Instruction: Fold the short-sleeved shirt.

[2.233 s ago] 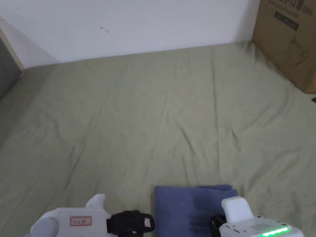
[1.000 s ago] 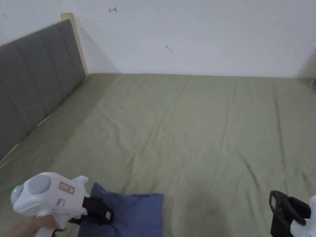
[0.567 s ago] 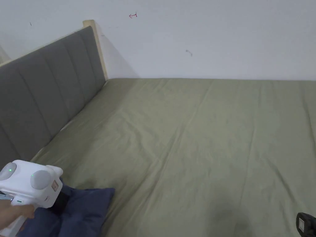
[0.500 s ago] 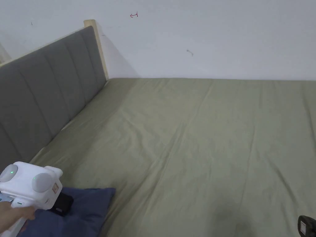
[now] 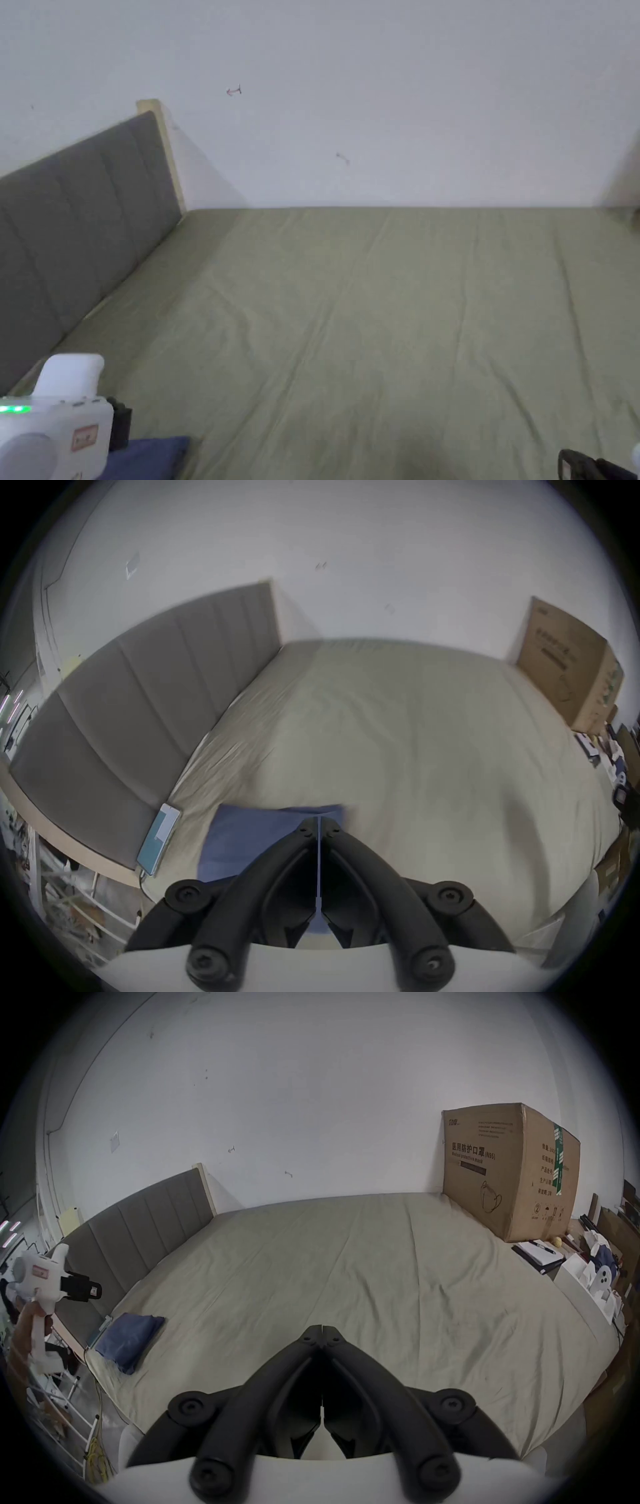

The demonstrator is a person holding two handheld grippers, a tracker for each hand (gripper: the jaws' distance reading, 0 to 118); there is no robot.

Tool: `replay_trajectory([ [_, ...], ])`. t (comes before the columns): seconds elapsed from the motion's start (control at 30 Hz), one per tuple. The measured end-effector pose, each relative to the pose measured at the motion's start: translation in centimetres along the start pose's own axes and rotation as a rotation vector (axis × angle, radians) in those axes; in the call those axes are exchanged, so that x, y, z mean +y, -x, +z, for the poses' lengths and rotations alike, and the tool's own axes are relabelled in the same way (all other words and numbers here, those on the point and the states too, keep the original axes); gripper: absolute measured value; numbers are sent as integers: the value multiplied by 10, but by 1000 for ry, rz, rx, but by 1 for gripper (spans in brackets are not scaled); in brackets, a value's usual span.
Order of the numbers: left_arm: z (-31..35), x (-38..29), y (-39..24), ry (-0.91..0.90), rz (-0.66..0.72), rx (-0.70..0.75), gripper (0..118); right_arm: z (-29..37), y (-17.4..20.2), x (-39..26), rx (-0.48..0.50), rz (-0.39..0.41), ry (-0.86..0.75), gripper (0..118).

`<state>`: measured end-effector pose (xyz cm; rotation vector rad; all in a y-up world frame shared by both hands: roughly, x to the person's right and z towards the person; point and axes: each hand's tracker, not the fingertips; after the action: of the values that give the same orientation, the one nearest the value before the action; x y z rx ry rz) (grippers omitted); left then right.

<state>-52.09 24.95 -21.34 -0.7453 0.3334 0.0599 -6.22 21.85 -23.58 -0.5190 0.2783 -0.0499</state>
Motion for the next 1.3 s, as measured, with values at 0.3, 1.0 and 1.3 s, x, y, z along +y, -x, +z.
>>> replay_trajectory([
  [0.3,110,-5,-124,-386,28,-38,0,29,-17,37,-32,14,-110,0],
  [1.0,196,-12,-216,-655,60,-199,117,93,-13,66,-115,135,-326,89],
  [1.3,199,-15,-220,-576,-13,-137,117,108,-13,65,-74,114,-345,118],
])
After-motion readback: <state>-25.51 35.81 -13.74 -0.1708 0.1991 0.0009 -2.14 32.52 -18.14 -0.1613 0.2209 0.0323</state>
